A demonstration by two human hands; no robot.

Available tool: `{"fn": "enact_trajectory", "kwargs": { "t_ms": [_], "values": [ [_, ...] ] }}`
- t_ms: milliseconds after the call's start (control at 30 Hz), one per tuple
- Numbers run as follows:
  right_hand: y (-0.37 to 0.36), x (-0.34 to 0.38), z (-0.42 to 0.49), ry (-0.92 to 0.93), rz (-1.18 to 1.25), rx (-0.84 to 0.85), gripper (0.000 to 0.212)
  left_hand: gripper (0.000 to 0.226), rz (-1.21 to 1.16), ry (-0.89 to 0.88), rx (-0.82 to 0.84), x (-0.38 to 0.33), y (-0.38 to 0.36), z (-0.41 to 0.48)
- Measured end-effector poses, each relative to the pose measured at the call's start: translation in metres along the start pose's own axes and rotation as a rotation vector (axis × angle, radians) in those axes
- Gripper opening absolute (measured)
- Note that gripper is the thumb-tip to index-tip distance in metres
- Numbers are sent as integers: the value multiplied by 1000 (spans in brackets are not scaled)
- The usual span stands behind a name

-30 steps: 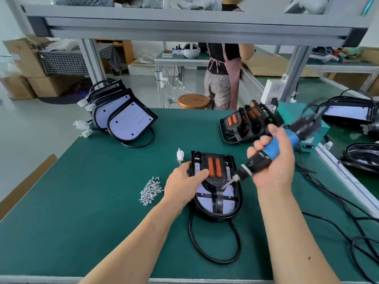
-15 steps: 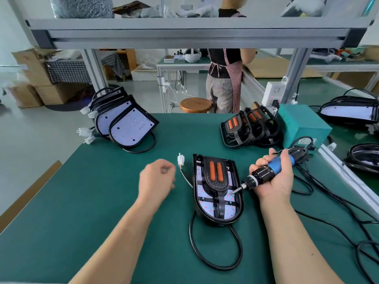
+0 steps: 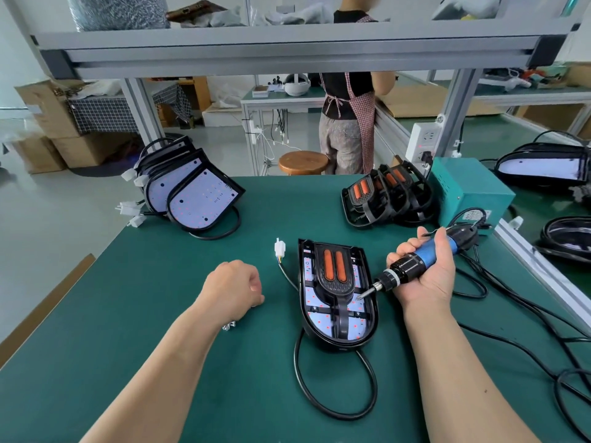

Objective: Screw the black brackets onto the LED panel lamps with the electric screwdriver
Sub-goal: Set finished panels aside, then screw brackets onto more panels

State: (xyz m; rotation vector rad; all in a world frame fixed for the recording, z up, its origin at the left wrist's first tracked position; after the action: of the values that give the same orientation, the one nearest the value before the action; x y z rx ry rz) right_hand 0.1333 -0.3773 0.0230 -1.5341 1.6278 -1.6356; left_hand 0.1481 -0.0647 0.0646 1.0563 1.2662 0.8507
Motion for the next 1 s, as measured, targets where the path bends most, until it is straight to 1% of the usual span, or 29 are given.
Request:
{"fn": "enact_trajectory", "kwargs": {
  "t_ms": [67, 133, 300, 367, 433, 567, 800, 1000],
  "values": [
    [1, 0, 0, -1, 0, 3, 25, 16, 85, -35, 3, -4, 1, -1],
    [1, 0, 1, -2, 3, 4, 24, 16, 53, -64, -33, -8, 4, -4],
    [-1, 0, 1, -13, 27, -17, 26, 13, -406, -109, -269, -37, 29, -12],
    [-1, 0, 0, -22, 46, -25, 26, 17, -549, -157, -281, -60, 35, -15],
    [-1, 0, 0, -32, 70, -36, 28, 21, -628, -217, -236, -85, 31, -18],
    [-2, 2, -2, -57, 115, -43, 32, 25, -611, -313, -167, -121, 8, -29],
    [-3, 2, -2, -59, 131, -30, 31, 19, -587, -352, -248, -133, -8, -37],
    [-3, 2, -1, -57, 135, -31, 31, 21, -587, -353, -238, -134, -10, -37]
  ]
}}
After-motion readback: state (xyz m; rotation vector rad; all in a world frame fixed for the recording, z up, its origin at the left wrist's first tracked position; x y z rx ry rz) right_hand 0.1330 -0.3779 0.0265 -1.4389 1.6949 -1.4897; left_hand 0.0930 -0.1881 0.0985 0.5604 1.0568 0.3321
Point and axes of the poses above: each hand's wrist, its own z-axis towards the middle knuckle, its own y-axis out of the back of the hand, x = y × z, the point moved 6 cm from there along z, towards the middle knuckle, and after that the axes turned 5 degrees about -x, right-handed, at the moved point
